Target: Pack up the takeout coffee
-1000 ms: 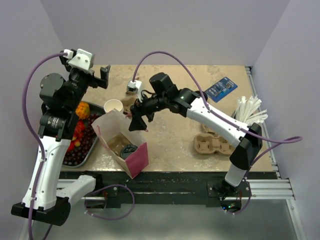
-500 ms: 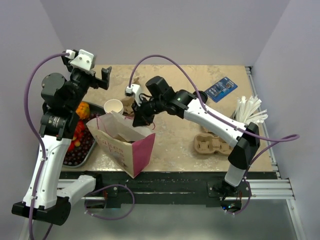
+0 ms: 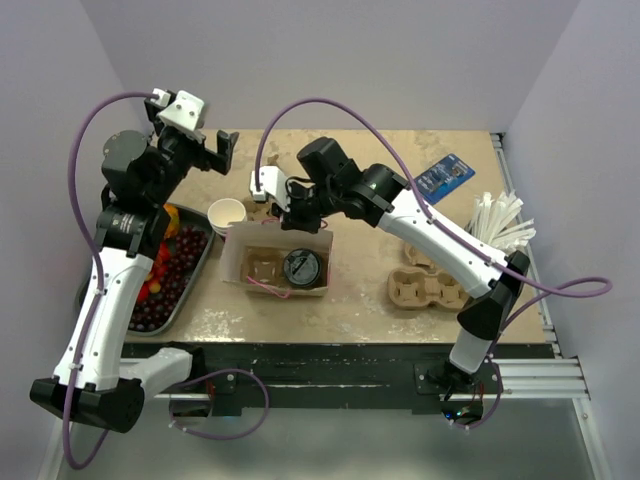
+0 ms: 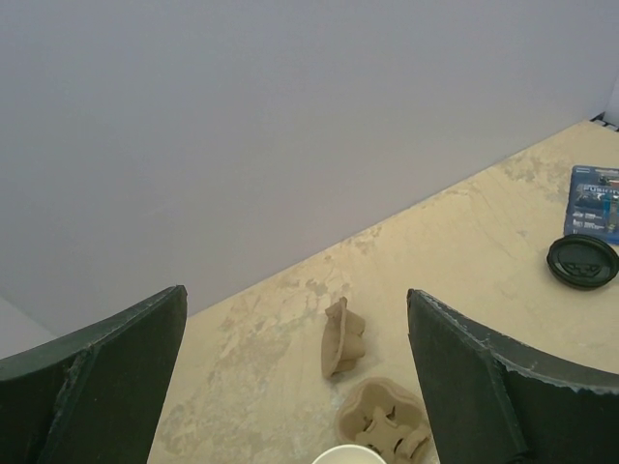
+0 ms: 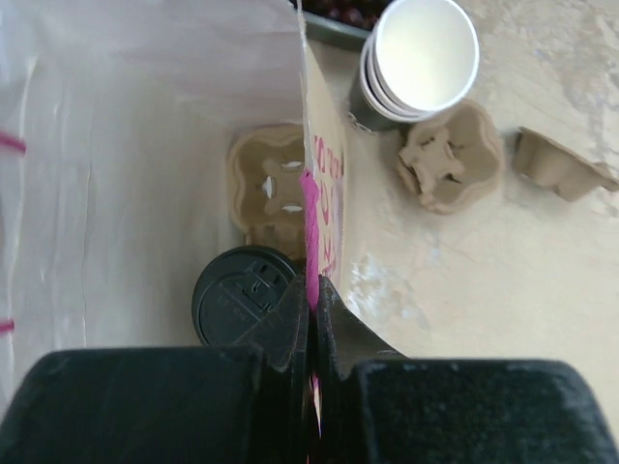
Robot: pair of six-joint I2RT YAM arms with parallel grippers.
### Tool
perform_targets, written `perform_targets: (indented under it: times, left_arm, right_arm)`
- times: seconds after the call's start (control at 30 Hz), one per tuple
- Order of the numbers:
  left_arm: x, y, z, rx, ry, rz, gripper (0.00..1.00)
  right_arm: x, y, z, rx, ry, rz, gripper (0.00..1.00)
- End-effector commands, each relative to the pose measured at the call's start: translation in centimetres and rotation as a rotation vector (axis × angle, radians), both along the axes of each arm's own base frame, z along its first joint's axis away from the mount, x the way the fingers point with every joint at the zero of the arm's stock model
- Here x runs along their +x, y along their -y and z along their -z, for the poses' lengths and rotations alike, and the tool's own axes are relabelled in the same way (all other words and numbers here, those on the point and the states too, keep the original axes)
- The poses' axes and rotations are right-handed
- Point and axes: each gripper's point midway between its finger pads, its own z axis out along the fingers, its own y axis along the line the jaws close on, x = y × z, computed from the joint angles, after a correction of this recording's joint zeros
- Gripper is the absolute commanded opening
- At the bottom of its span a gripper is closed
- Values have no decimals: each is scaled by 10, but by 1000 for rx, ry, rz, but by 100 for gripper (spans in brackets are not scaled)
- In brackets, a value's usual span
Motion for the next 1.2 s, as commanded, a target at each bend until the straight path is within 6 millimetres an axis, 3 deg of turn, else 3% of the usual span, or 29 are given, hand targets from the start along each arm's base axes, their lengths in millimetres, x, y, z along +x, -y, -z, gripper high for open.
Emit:
perform_targets:
  times: [0.0, 0.2, 0.43, 0.63, 0.77, 0.83, 0.87, 0.9, 0.97, 1.17]
  left_arm:
    - [5, 3, -21, -47, 71, 18, 100]
    - [13, 9, -16, -45, 57, 38, 100]
    - [15, 20, -10, -42, 51, 101, 100]
    - [22, 24, -2, -45, 32, 117, 100]
    - [26, 28, 2, -43, 31, 132, 100]
    - [28, 30, 2, -48, 35, 146, 100]
    - [28, 32, 4, -49, 36, 154, 100]
    - [27, 34, 5, -50, 36, 170, 100]
    - [28, 37, 11, -50, 22, 182, 100]
    - [31, 43, 20, -45, 0, 214, 100]
  right_arm:
    - [13, 25, -28, -50, 217, -15, 0]
    - [24, 34, -33, -85, 322, -12, 0]
    - [22, 42, -40, -90, 408, -56, 0]
    - [12, 46, -38, -90, 453, -103, 0]
    - [2, 51, -23, -131, 496, -157, 0]
    - [-2, 52, -35, -99, 548, -152, 0]
    - [-2, 54, -25, -117, 555, -147, 0]
    - [-3, 55, -40, -78, 608, -136, 0]
    - [-9, 55, -32, -79, 625, -152, 0]
    - [-19, 56, -36, -41, 637, -156, 0]
